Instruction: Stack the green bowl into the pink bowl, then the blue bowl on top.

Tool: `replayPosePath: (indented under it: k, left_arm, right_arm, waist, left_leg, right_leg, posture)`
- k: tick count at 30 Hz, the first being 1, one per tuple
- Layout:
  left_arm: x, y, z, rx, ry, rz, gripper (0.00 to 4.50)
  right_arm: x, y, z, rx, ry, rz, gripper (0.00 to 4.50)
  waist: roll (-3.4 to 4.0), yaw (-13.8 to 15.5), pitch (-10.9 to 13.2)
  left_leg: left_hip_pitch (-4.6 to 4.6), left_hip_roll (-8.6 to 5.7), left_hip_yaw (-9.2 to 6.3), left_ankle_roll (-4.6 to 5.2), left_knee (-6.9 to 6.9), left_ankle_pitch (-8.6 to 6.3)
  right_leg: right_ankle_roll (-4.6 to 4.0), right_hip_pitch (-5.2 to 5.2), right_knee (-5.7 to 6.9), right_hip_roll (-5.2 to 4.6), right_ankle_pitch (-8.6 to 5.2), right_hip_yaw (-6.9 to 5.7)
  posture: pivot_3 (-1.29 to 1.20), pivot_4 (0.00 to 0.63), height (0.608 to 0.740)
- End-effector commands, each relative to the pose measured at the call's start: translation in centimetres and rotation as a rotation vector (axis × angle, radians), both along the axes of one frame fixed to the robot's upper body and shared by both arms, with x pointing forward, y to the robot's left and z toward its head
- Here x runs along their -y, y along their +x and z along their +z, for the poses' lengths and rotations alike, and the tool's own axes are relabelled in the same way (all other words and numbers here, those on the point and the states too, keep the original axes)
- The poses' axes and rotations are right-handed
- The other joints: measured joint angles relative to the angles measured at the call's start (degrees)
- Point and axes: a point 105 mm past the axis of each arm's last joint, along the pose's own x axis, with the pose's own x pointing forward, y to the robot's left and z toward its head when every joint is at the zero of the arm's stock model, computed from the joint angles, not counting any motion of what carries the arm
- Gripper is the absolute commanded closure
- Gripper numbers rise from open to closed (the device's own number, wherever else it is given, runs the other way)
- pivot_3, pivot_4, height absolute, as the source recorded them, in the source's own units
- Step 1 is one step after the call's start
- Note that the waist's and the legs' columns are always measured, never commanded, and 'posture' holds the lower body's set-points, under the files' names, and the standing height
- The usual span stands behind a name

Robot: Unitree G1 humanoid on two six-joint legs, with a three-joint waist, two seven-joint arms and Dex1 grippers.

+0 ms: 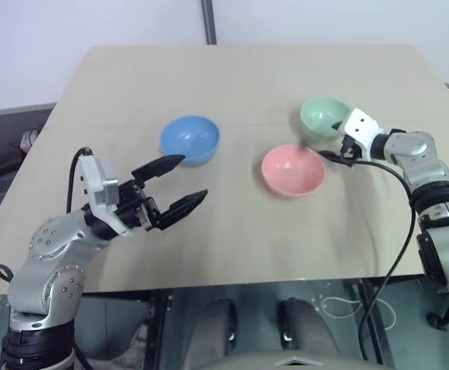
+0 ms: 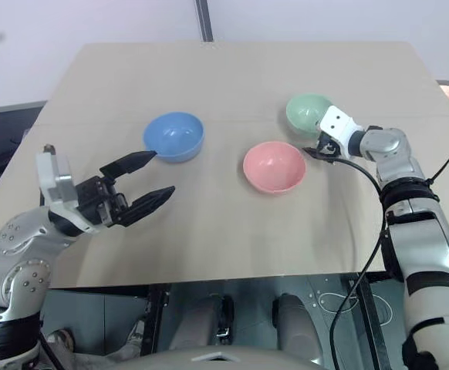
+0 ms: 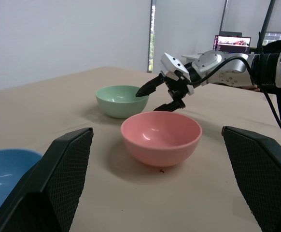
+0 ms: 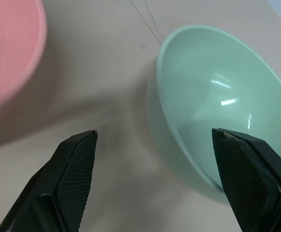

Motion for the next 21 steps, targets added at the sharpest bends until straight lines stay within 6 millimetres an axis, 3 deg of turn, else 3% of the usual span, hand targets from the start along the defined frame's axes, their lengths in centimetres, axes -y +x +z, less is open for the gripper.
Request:
replayPosePath:
  k: [1, 3, 9, 10, 14, 17, 19, 21]
  left_arm:
    - [0.1, -0.7, 1.1, 0.053, 0.004, 0.0, 0.0]
    - [0.1, -0.8, 1.1, 0.051, 0.01, 0.002, 0.0]
    - [0.1, -0.8, 1.0, 0.051, 0.014, 0.003, 0.0]
    - [0.1, -0.8, 1.0, 0.051, 0.014, 0.002, 0.0]
    - [0.3, -0.7, 1.0, 0.051, 0.011, -0.001, 0.0]
    - [0.3, -0.4, 1.0, 0.051, 0.007, 0.002, 0.0]
    - [0.1, -0.1, 0.8, 0.052, 0.013, 0.022, 0.0]
    - [-0.3, 0.6, 0.6, 0.05, 0.027, 0.071, 0.0]
  right_arm:
    - [-0.1, 0.8, 1.4, 0.062, 0.002, -0.034, 0.62]
    - [-0.1, 1.0, 1.2, 0.063, 0.003, -0.049, 1.24]
    - [-0.2, 1.3, 1.4, 0.105, -0.032, -0.058, 4.19]
    - [-0.2, 1.3, 1.5, 0.117, -0.044, -0.055, 4.43]
    - [-0.2, 1.2, 2.3, 0.173, -0.082, -0.032, 4.43]
    - [-0.5, 0.7, 4.2, 0.232, -0.047, 0.017, 4.43]
    - [-1.5, -0.6, 6.0, 0.236, 0.043, 0.107, 4.43]
    - [-3.0, -3.4, 7.4, 0.208, 0.107, 0.229, 4.43]
  waist:
    - [0.0, 0.0, 0.0]
    - [0.0, 0.0, 0.0]
    - [0.01, 0.0, 0.0]
    - [0.01, 0.0, 0.0]
    - [0.02, -0.1, 0.0]
    - [0.04, 0.0, 0.0]
    - [0.05, 0.0, 0.0]
    - [0.06, 0.2, 0.0]
  left_leg:
    - [0.01, 0.0, 0.0, 0.0, 0.0, 0.0]
    - [0.01, 0.0, -0.01, -0.01, 0.0, 0.01]
    - [0.0, -0.02, -0.01, -0.03, -0.01, 0.01]
    - [0.01, -0.02, -0.01, -0.03, -0.01, 0.01]
    - [0.01, -0.02, 0.0, -0.03, -0.01, 0.02]
    - [0.0, -0.02, 0.0, -0.04, 0.0, 0.02]
    - [-0.01, -0.02, 0.0, -0.04, 0.0, 0.02]
    - [-0.02, -0.01, -0.05, -0.03, -0.02, 0.02]
  right_leg:
    - [0.0, 0.0, 0.02, 0.0, 0.0, 0.01]
    - [-0.01, 0.0, 0.04, 0.0, 0.0, 0.02]
    - [-0.01, -0.01, 0.03, 0.0, 0.0, 0.0]
    - [-0.01, -0.01, 0.03, 0.0, 0.0, -0.01]
    - [-0.01, -0.01, 0.04, 0.01, 0.0, -0.01]
    - [-0.01, -0.01, 0.04, 0.01, 0.0, -0.02]
    - [-0.01, -0.01, 0.04, 0.0, 0.01, -0.02]
    - [0.0, -0.01, 0.02, 0.0, 0.0, -0.04]
  posture:
    - [0.0, 0.15, 0.74]
    - [0.0, 0.15, 0.74]
    - [0.0, 0.15, 0.74]
    - [0.0, 0.15, 0.74]
    - [0.0, 0.15, 0.74]
    - [0.0, 0.15, 0.74]
    - [0.0, 0.15, 0.74]
    - [0.0, 0.15, 0.74]
